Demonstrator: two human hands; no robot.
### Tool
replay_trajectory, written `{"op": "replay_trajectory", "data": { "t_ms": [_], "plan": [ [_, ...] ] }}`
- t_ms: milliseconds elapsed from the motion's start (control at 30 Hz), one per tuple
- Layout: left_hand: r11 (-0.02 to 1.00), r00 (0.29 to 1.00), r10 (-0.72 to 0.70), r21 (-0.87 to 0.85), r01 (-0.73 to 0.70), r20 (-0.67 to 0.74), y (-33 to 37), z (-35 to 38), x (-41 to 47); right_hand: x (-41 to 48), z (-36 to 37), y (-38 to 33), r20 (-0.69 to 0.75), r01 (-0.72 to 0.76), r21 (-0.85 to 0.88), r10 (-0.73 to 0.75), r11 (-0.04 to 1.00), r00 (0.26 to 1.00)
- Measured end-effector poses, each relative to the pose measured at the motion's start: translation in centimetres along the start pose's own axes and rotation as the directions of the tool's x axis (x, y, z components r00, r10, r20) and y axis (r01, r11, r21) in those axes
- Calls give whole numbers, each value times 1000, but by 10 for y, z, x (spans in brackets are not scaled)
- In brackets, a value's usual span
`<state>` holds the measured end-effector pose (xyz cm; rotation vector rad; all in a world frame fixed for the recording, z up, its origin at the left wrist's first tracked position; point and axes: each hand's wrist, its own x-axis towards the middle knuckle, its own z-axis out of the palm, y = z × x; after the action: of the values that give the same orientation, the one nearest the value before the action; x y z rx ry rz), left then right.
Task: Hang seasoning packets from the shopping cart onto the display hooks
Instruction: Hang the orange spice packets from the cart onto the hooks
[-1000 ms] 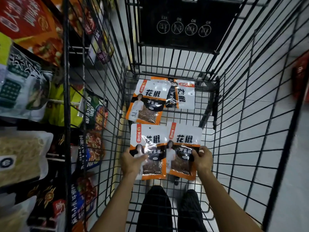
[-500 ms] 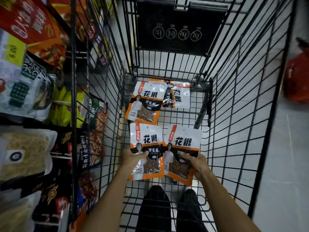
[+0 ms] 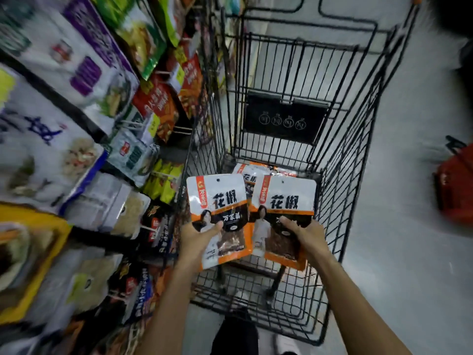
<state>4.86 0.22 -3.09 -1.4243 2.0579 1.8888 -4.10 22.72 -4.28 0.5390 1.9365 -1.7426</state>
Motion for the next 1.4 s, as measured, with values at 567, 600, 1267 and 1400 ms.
{"op": "replay_trajectory", "data": {
  "t_ms": [567, 600, 1267, 1400],
  "plan": [
    [911, 778, 230, -152, -383, -585, 27, -175, -286, -208, 41, -121, 649, 419, 1, -319, 908, 690],
    [905, 748, 224, -152, -398, -625, 25, -188, -308, -225, 50, -122, 682, 426, 17, -322, 905, 657],
    [907, 263, 122, 1, -420, -957, -200, -419, -749, -671, 154, 45, 988, 526, 149, -144, 837, -51],
    [905, 246, 44, -66, -421, -968, -249, -455, -817, -752, 162, 88, 985, 531, 170, -129, 830, -114]
  ]
}}
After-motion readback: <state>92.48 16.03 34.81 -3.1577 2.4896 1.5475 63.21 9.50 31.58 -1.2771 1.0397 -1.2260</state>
